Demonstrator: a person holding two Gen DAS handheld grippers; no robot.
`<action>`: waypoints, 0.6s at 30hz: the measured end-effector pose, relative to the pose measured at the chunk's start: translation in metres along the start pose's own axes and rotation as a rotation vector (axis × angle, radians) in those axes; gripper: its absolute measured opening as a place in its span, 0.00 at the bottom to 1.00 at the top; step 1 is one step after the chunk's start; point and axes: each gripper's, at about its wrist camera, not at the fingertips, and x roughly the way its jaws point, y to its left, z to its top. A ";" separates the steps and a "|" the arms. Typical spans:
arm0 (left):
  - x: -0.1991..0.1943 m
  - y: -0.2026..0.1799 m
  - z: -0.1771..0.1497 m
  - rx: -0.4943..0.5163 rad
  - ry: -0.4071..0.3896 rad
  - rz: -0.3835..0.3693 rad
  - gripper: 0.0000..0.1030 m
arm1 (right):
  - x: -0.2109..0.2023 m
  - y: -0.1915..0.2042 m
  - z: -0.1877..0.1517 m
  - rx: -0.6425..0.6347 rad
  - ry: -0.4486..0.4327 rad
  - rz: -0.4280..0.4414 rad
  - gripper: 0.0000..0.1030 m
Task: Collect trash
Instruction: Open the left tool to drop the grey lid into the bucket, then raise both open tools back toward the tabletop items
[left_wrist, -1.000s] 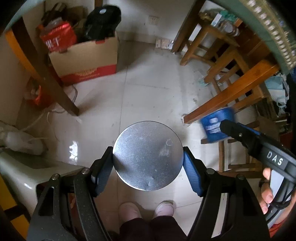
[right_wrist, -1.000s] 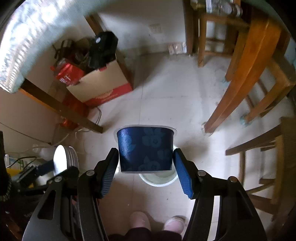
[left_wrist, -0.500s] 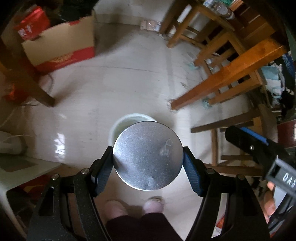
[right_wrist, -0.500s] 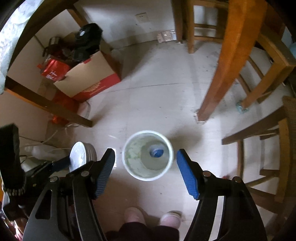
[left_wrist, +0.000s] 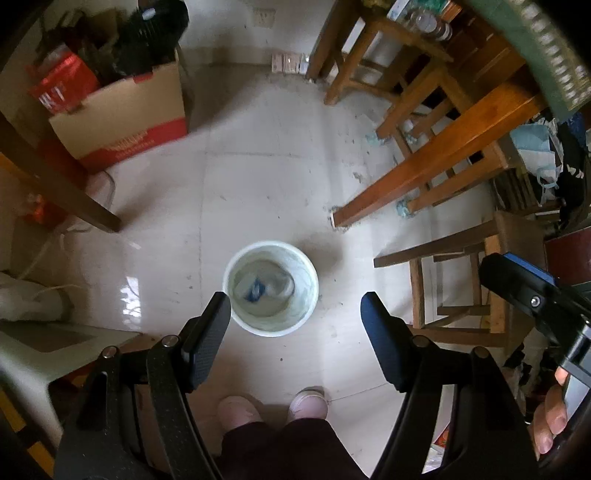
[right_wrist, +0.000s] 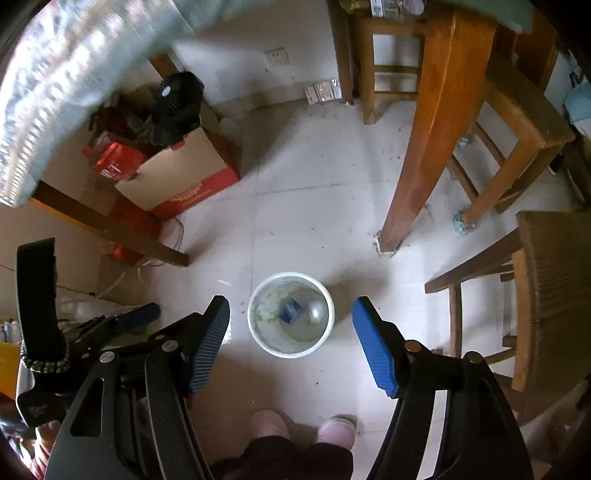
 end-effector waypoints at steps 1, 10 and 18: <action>-0.013 -0.002 0.002 0.001 -0.011 0.005 0.70 | -0.009 0.004 0.003 -0.001 -0.004 0.002 0.64; -0.148 -0.024 0.020 0.041 -0.131 0.039 0.70 | -0.097 0.036 0.023 -0.027 -0.058 0.004 0.64; -0.269 -0.045 0.033 0.066 -0.260 0.020 0.70 | -0.203 0.069 0.042 -0.032 -0.150 0.000 0.64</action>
